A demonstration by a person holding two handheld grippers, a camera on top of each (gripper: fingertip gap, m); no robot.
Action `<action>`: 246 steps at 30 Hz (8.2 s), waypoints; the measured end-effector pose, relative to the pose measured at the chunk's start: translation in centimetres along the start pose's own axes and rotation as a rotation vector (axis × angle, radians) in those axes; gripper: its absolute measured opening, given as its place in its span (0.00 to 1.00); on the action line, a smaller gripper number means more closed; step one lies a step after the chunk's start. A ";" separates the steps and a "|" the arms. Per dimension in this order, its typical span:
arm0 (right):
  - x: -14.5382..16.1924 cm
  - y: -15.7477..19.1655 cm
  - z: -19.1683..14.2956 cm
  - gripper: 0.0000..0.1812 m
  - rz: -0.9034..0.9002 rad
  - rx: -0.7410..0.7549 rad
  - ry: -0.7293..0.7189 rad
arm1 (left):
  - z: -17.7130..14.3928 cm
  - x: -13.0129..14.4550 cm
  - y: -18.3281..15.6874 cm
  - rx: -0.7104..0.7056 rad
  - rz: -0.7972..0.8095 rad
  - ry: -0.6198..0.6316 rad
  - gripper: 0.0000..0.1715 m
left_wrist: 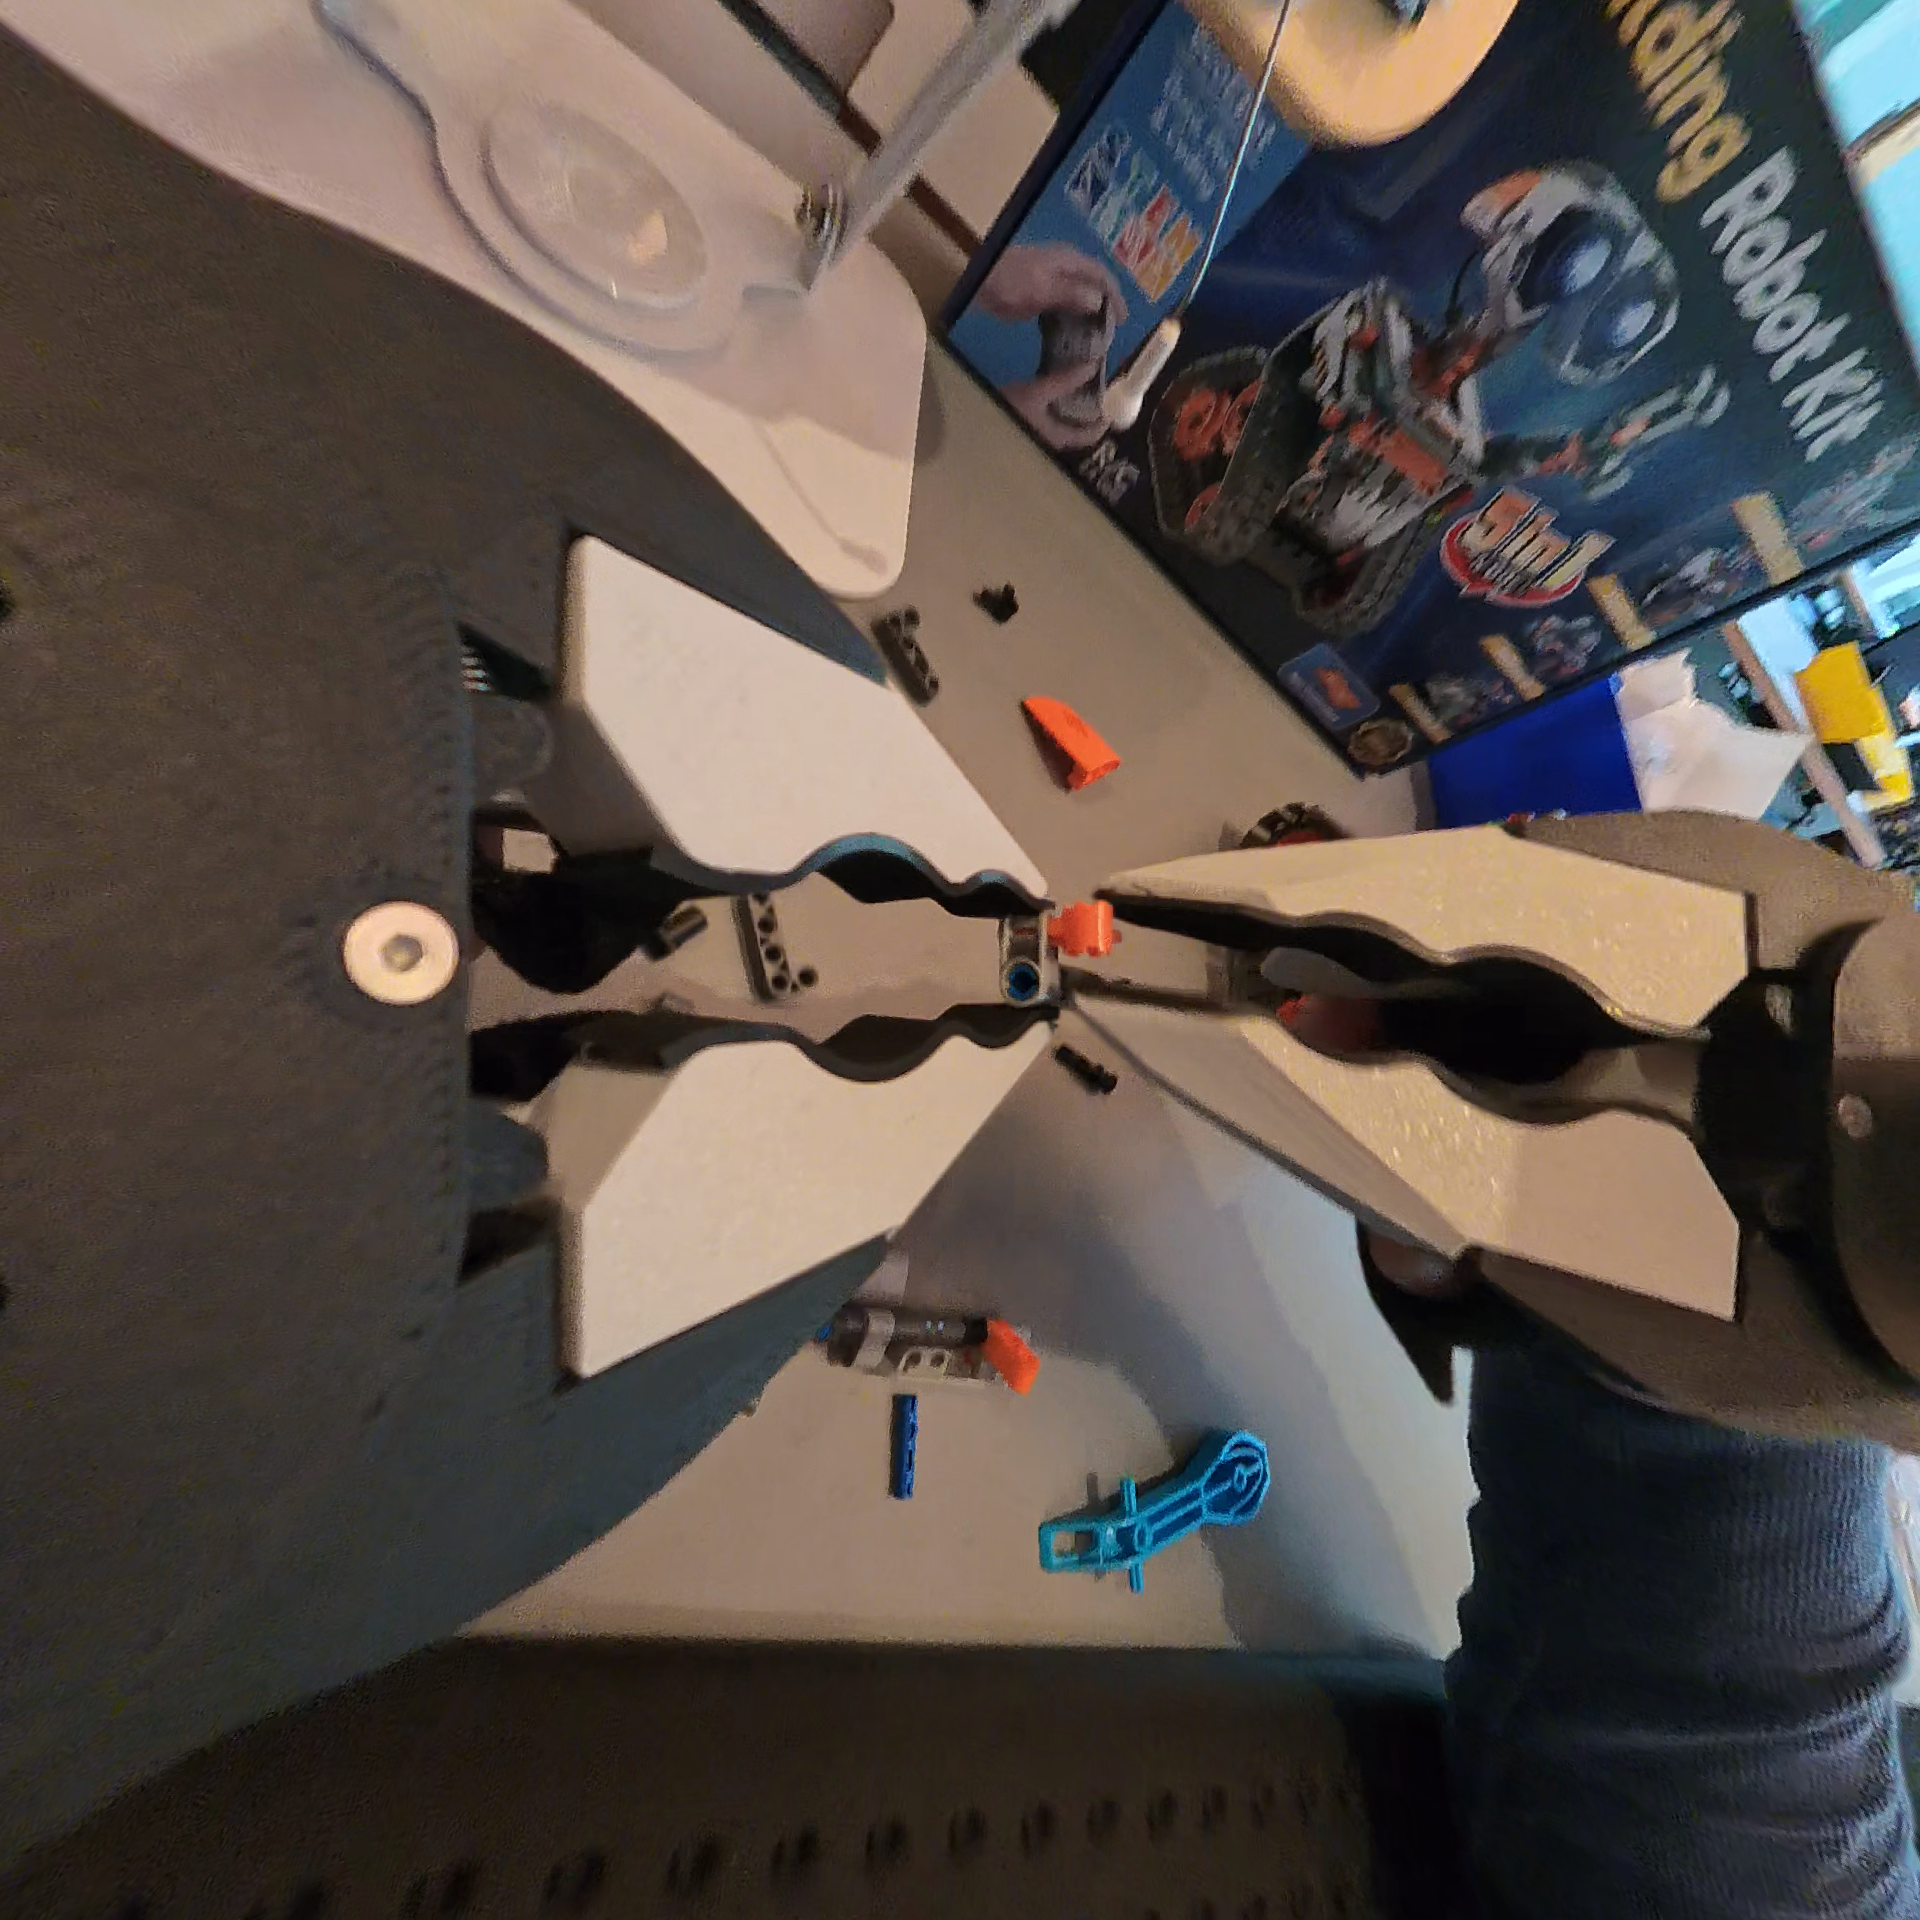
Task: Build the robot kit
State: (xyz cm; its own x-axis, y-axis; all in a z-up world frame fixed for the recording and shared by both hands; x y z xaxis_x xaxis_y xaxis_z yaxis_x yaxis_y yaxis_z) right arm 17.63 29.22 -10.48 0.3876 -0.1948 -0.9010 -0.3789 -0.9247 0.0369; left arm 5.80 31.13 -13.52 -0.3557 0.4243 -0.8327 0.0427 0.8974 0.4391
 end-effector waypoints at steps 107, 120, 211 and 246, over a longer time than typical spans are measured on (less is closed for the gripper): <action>-1.3 4.1 -0.1 0.05 -0.876 0.554 0.071 | -4.2 -1.6 1.1 0.061 -0.124 -0.224 0.12; -2.0 2.4 -2.6 0.17 -0.636 0.518 0.045 | -4.3 -1.1 1.9 -0.052 -0.052 -0.197 0.12; 4.9 1.1 -4.3 0.07 -0.597 0.791 0.084 | -2.0 0.6 2.9 -0.041 -0.185 -0.151 0.12; 4.9 1.1 -4.5 0.07 -0.642 0.811 0.077 | -1.7 0.9 2.7 -0.026 -0.175 -0.124 0.12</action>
State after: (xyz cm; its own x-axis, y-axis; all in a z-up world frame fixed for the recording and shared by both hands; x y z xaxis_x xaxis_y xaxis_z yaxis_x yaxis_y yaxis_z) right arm 22.92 25.81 -12.87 0.7583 0.2096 -0.6172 -0.5232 -0.3691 -0.7681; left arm 4.02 33.73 -12.49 -0.2382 0.2751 -0.9314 -0.0341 0.9561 0.2911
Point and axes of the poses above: each gripper's, where its closed fingertips meet, z out along the fingers, x out of its underside, y = z × x across the jaws, the point moved 8 cm from there along -z, back along the fingers, and after that the axes turned 13 degrees about z, right-handed, at the moved point
